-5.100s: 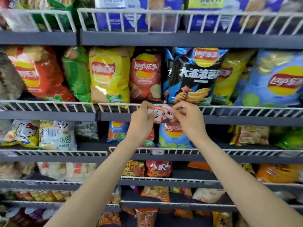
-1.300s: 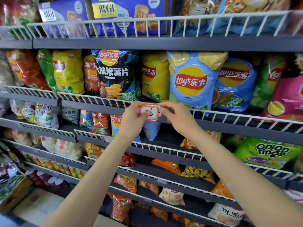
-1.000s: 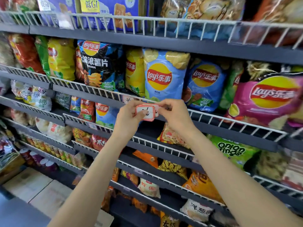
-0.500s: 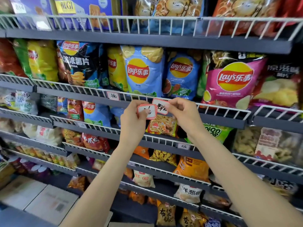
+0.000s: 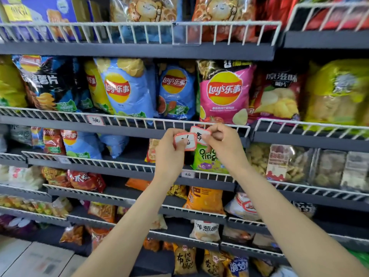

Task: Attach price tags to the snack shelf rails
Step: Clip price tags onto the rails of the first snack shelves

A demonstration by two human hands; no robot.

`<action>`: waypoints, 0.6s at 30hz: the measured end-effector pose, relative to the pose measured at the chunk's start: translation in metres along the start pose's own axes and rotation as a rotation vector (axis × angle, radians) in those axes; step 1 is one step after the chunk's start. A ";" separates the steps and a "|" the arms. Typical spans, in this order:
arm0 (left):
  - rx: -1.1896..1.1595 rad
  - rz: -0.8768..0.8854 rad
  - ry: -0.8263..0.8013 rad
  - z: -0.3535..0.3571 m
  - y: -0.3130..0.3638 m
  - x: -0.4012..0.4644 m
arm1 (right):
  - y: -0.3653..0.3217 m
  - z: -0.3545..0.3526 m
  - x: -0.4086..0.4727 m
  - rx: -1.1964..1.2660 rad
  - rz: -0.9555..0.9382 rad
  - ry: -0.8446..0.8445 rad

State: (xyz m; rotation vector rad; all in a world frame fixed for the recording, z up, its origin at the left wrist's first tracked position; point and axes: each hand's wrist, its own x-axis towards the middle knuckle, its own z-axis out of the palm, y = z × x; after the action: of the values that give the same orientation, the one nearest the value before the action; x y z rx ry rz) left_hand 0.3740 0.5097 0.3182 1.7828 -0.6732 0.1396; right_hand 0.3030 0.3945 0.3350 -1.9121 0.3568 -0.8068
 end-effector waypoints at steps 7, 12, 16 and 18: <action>0.056 0.113 -0.099 0.092 0.045 -0.011 | 0.038 -0.114 0.004 -0.110 -0.081 -0.007; 0.036 0.084 -0.094 0.157 0.078 -0.024 | 0.057 -0.185 0.009 -0.145 -0.096 -0.023; 0.038 0.078 -0.071 0.202 0.100 -0.037 | 0.072 -0.224 0.006 -0.158 -0.124 0.072; 0.038 0.089 -0.080 0.221 0.111 -0.044 | 0.078 -0.243 0.002 -0.239 -0.182 0.140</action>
State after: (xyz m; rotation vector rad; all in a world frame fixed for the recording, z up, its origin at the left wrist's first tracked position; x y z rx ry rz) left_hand 0.2278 0.3054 0.3210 1.8027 -0.8125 0.1428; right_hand 0.1489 0.1909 0.3375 -2.1384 0.3823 -1.0613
